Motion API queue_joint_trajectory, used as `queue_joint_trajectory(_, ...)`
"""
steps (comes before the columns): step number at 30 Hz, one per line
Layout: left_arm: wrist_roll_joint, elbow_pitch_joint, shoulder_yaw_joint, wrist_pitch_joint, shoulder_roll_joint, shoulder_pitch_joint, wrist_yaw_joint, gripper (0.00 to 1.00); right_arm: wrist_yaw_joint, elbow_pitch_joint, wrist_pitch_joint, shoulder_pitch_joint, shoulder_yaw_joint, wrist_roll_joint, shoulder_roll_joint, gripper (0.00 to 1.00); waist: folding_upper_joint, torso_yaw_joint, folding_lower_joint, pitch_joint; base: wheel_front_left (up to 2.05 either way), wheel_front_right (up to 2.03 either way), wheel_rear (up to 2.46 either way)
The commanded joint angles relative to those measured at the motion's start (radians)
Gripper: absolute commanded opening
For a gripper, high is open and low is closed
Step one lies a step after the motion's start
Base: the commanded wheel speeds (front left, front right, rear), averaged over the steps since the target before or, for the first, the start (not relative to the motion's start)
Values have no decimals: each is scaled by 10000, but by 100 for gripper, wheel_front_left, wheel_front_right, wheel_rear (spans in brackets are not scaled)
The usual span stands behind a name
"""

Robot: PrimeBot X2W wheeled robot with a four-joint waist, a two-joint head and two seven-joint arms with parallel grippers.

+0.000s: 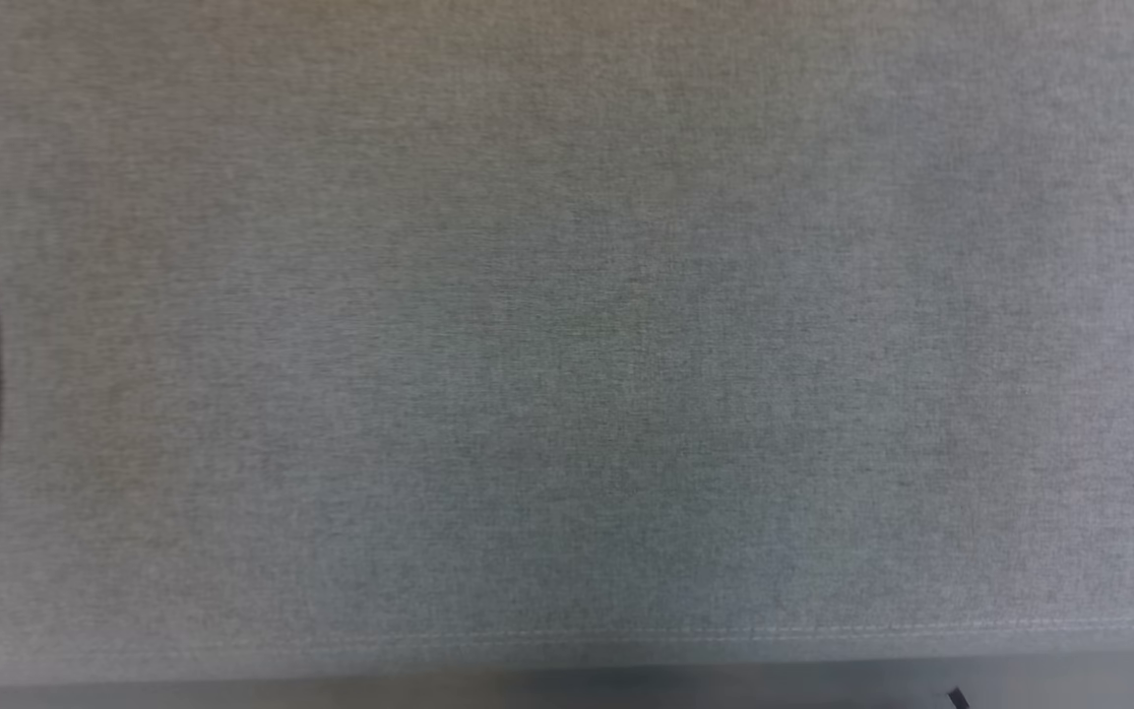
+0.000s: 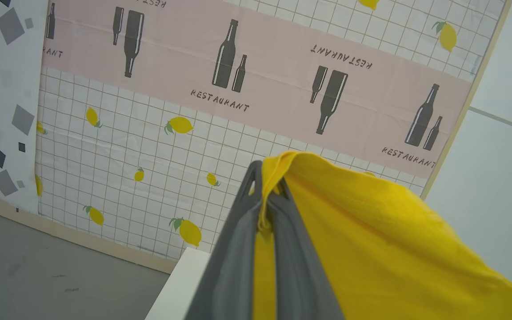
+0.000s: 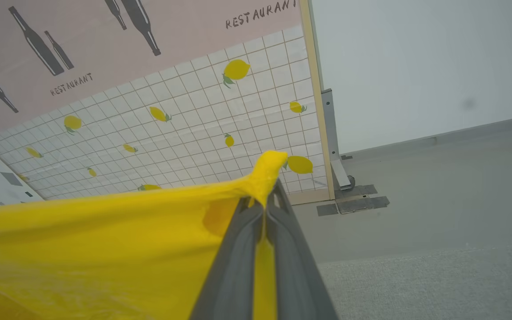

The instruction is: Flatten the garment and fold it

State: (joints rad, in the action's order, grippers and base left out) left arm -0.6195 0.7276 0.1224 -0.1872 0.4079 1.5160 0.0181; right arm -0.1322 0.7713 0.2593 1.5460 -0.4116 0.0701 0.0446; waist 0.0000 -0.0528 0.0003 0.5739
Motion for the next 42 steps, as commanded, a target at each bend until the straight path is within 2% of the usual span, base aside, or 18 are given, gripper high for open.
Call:
queue_joint_trajectory(1, -238, 68, -57, -136, -77, -468, 170, 0, 15, -1, -197, -505, 30, 249, 57, 0, 0, 226, -3, -357, 0, 0, 0)
queue_joint_trajectory(4, -414, 178, 11, -253, -261, -1490, 456, 0, 15, -154, -443, -1631, 184, 711, 57, 0, 0, 418, -3, -904, 0, 0, 0)
queue_joint_trajectory(5, -613, 132, 138, -317, -475, -2858, 693, 0, 15, -578, -637, -3189, 495, 1244, 57, 0, 0, 614, -3, -1694, 0, 0, 0)
queue_joint_trajectory(10, -1138, -353, -28, -419, -884, -5669, 676, 0, 15, -1605, -698, -6450, 1193, 2089, 134, 0, 0, 814, -3, -3176, 0, 0, 0)
queue_joint_trajectory(16, -1125, -1484, 171, -174, -1135, -9447, -129, 0, 15, -2957, -199, -10016, 1550, 3104, 136, 0, 0, 820, -3, -4366, 0, 0, 0)
queue_joint_trajectory(22, -1515, -2747, 75, 565, -1346, -12773, -1162, 0, 15, -4067, 64, -12840, 1643, 3287, 147, 0, 0, 835, -3, -4962, 0, 0, 0)
queue_joint_trajectory(26, -1711, -3413, 79, 1118, -1373, -14404, -1680, 0, 15, -4454, 214, -14125, 1456, 3103, 105, 0, 0, 895, -3, -5146, 0, 0, 0)
queue_joint_trajectory(32, -1846, -4171, 234, 1853, -1359, -15773, -2190, 0, 15, -4662, 628, -15324, 1128, 2801, 70, 0, 0, 996, -3, -5260, 0, 0, 0)
queue_joint_trajectory(37, -1818, -4892, 173, 1706, -1314, -16252, -2325, 0, 15, -4931, 1198, -15796, 1288, 2857, 61, 0, 0, 931, -3, -5301, 0, 0, 0)
queue_joint_trajectory(42, -1539, -5759, 235, 1692, -975, -15718, -2258, 0, 15, -5719, 1547, -15322, 1527, 2493, 59, 0, 0, 775, -3, -5196, 0, 0, 0)
